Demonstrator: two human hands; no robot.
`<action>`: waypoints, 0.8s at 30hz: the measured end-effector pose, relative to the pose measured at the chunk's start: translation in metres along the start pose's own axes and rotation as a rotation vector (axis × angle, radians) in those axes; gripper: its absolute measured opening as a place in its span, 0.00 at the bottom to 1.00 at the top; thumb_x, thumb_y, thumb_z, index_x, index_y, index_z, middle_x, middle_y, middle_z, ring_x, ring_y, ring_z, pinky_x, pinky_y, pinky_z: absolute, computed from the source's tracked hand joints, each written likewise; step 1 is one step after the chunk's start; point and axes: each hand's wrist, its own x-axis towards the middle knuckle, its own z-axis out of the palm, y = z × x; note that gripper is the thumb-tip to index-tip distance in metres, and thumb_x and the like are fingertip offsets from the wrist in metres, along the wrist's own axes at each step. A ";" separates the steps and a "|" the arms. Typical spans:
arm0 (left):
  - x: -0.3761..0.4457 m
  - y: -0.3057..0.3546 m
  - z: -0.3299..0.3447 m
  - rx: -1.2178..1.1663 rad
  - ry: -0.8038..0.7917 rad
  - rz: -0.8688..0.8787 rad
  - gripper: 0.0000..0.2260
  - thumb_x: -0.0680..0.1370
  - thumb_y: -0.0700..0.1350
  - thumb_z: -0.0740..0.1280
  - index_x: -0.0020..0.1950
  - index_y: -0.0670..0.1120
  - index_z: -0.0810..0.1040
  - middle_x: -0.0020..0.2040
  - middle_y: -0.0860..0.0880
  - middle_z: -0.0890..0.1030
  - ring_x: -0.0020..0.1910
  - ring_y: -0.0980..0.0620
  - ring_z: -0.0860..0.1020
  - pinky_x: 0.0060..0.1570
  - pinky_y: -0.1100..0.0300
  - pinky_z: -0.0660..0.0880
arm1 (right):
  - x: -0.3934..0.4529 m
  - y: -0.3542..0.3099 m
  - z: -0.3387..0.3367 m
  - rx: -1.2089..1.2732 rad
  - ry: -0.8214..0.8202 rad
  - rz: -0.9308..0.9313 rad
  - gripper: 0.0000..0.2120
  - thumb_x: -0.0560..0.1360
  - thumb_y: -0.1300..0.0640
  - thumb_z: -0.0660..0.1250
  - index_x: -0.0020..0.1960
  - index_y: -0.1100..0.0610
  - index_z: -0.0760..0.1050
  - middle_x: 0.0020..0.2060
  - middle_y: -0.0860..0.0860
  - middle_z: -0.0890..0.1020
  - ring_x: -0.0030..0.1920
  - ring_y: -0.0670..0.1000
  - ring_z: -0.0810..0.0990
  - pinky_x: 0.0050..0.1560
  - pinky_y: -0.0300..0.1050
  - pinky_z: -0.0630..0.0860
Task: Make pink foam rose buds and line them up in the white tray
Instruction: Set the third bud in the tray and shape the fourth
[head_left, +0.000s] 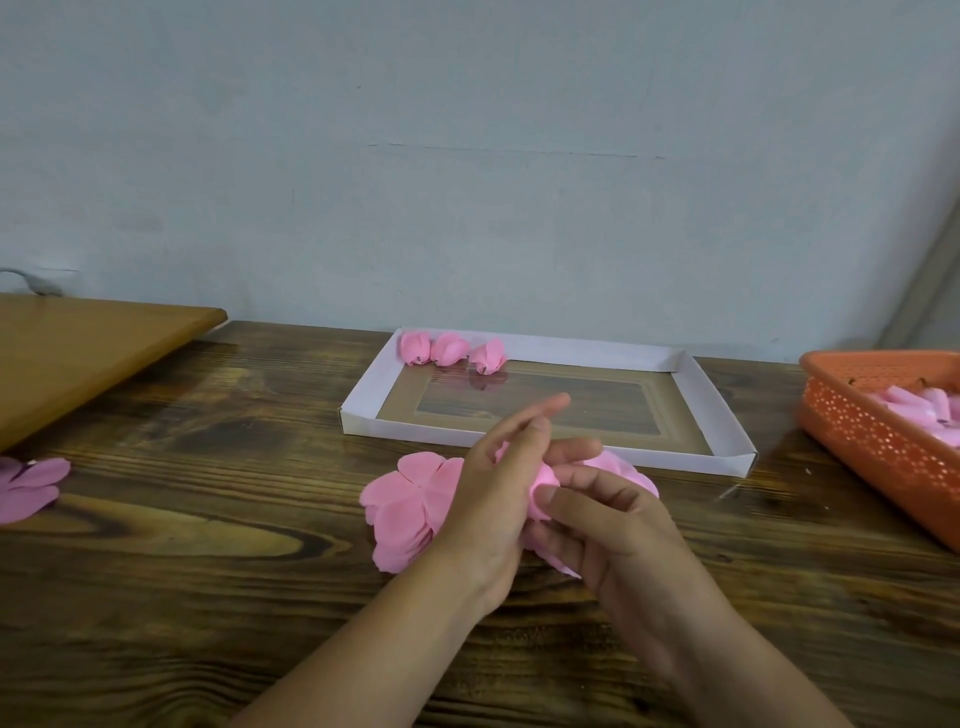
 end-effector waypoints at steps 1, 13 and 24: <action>0.000 0.000 0.001 0.000 0.001 -0.017 0.11 0.85 0.52 0.61 0.56 0.63 0.84 0.50 0.47 0.88 0.51 0.49 0.87 0.42 0.55 0.83 | 0.000 0.000 0.000 -0.005 -0.003 -0.004 0.07 0.67 0.62 0.76 0.45 0.60 0.85 0.49 0.63 0.85 0.48 0.54 0.86 0.47 0.42 0.83; 0.002 -0.008 0.004 -0.145 -0.033 -0.105 0.28 0.69 0.42 0.79 0.67 0.46 0.77 0.56 0.43 0.84 0.52 0.46 0.85 0.59 0.44 0.81 | 0.003 -0.010 -0.006 0.263 0.171 -0.190 0.14 0.69 0.61 0.72 0.53 0.62 0.77 0.47 0.61 0.84 0.46 0.54 0.85 0.47 0.43 0.84; -0.002 -0.018 0.010 0.260 0.061 0.140 0.05 0.76 0.40 0.76 0.49 0.45 0.81 0.47 0.50 0.87 0.48 0.55 0.85 0.46 0.64 0.80 | 0.004 -0.010 -0.010 0.102 0.217 -0.136 0.16 0.67 0.60 0.71 0.54 0.62 0.78 0.51 0.64 0.84 0.49 0.61 0.82 0.58 0.56 0.77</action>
